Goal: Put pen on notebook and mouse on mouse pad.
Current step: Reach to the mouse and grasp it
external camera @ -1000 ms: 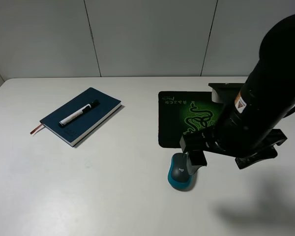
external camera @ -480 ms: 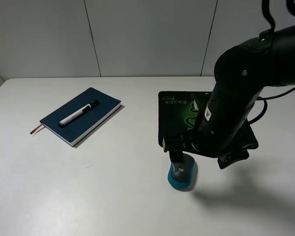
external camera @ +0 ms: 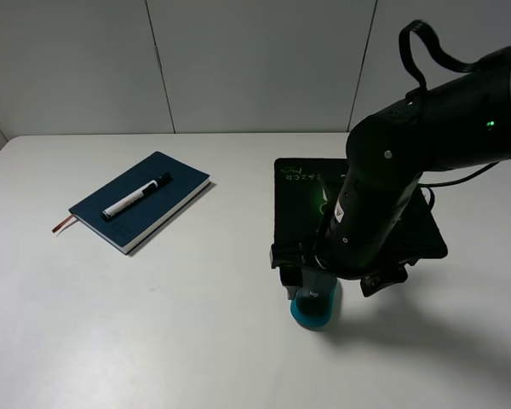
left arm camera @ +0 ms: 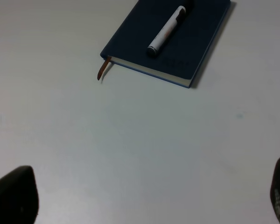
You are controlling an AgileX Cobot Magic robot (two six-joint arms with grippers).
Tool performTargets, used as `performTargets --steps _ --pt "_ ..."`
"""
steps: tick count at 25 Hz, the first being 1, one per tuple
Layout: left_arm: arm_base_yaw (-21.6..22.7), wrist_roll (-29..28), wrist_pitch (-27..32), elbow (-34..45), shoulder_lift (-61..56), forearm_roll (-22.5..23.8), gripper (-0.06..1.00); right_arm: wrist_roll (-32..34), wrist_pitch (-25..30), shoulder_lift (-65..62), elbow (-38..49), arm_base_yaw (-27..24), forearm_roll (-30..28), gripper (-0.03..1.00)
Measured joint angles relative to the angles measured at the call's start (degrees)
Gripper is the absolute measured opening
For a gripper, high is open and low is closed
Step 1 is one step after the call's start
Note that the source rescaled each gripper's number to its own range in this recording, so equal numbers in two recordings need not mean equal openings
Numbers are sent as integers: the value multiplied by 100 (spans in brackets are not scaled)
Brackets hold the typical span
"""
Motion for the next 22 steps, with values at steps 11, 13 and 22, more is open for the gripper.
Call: performTargets --steps 11,13,22 --pt "0 0 0 0 0 0 100 226 -541 438 0 0 -76 100" --pt "0 0 0 0 0 0 100 279 -654 536 0 0 -101 100" --pt "0 0 0 0 0 0 100 543 -799 808 -5 0 -322 100"
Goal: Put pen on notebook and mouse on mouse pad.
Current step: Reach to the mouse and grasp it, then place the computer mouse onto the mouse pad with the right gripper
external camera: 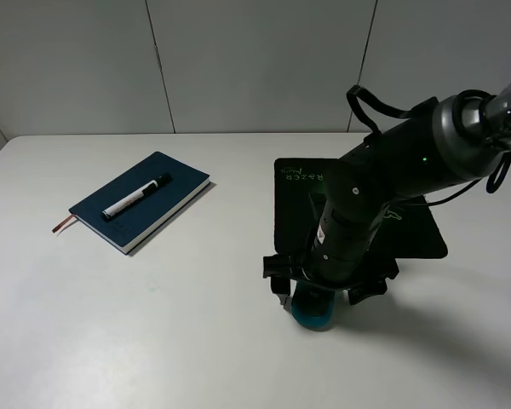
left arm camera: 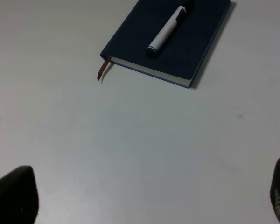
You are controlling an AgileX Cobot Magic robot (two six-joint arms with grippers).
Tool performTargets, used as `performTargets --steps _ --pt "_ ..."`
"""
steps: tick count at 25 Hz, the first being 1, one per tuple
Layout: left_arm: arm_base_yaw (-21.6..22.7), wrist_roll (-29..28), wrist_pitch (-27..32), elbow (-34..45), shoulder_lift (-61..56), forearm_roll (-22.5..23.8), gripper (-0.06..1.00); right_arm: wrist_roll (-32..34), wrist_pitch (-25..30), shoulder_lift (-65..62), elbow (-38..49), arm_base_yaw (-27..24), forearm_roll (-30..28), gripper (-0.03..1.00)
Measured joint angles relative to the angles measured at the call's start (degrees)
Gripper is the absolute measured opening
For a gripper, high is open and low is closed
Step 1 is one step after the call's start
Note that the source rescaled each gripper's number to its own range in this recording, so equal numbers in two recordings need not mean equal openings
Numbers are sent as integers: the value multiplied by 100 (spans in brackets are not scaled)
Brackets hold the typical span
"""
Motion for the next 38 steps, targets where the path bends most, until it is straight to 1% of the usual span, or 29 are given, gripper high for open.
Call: performTargets --steps 7,8,9,10,13,14,25,33,38 --pt "0 0 0 0 0 0 100 85 35 18 0 0 -114 100" --pt "0 0 0 0 0 0 100 85 58 18 0 0 -113 97" --pt "0 0 0 0 0 0 100 85 72 18 0 0 -113 86" --pt "0 0 0 0 0 0 100 85 77 18 0 0 -113 69" --pt "0 0 0 0 0 0 100 85 91 18 0 0 -113 0" --pt "0 0 0 0 0 0 100 76 91 18 0 0 -124 3" --pt "0 0 0 0 0 0 100 76 135 18 0 0 -122 3" --pt "0 0 0 0 0 0 100 76 447 -479 0 0 -14 3" --pt "0 0 0 0 0 0 100 76 788 -958 0 0 -3 3"
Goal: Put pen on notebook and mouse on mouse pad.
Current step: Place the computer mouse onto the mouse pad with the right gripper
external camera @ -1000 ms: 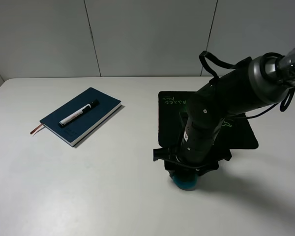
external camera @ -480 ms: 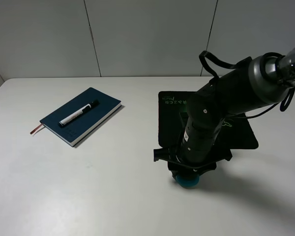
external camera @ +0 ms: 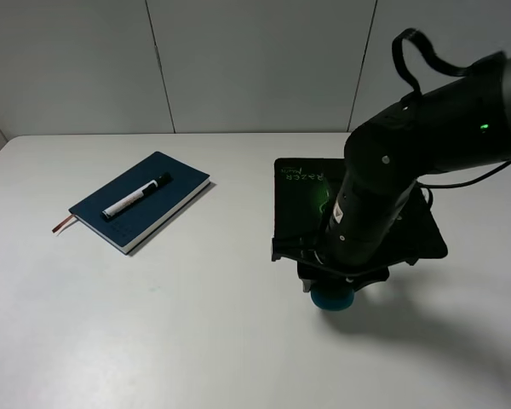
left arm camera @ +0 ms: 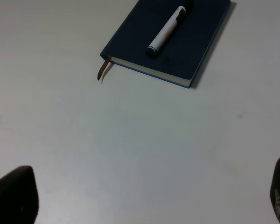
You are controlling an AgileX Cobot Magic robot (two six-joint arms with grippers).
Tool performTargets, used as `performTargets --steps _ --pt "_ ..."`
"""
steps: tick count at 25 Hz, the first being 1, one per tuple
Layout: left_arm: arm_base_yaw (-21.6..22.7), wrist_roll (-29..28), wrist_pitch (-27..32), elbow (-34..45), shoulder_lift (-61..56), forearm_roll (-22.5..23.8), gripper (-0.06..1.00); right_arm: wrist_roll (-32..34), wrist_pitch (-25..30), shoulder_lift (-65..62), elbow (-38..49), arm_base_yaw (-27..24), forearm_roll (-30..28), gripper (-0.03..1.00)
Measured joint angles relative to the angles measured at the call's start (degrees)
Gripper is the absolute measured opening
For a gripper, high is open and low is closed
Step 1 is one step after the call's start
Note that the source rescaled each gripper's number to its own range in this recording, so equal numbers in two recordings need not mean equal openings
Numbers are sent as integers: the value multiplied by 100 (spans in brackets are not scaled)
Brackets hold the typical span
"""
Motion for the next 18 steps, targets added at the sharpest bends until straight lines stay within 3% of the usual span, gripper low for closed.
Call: performTargets --steps 5,11,18 --pt "0 0 0 0 0 0 100 -166 260 -399 0 0 0 3" --pt "0 0 0 0 0 0 100 -592 953 -449 -443 -78 0 3" --pt "0 0 0 0 0 0 100 -1354 1488 -449 -1259 -847 0 3"
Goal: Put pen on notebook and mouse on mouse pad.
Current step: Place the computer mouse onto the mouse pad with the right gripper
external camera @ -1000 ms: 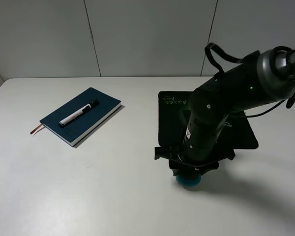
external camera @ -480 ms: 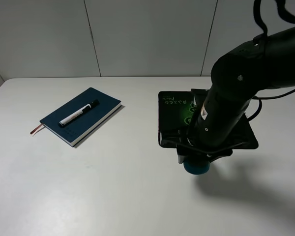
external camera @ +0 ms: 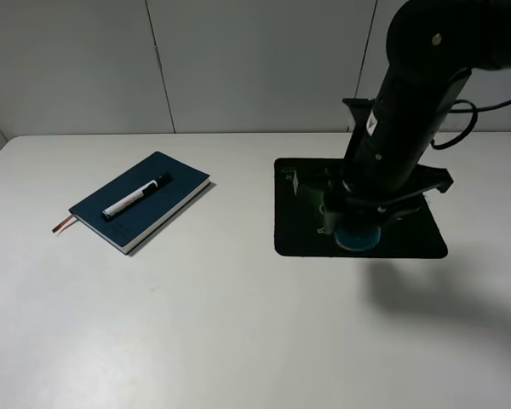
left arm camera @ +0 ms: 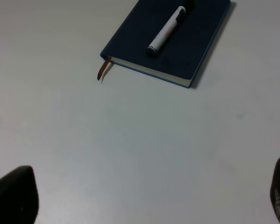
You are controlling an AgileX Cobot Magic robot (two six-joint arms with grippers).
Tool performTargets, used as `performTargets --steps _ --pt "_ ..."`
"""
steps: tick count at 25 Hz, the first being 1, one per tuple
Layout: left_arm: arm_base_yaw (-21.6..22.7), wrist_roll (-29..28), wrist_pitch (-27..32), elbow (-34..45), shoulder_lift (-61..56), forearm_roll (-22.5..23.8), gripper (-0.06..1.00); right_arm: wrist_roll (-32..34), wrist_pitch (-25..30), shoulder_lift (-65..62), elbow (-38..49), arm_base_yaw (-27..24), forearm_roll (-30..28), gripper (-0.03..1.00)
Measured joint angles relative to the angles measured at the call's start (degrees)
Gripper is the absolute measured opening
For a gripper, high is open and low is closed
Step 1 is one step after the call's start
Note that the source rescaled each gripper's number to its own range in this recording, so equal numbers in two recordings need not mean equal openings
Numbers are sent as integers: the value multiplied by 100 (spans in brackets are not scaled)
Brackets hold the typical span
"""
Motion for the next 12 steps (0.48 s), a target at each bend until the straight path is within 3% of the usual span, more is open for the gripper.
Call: performTargets --steps 5,12 --pt "0 0 0 0 0 0 100 -752 325 105 -507 -664 -5 3" --pt "0 0 0 0 0 0 100 -1562 544 771 -1301 -1114 -5 3"
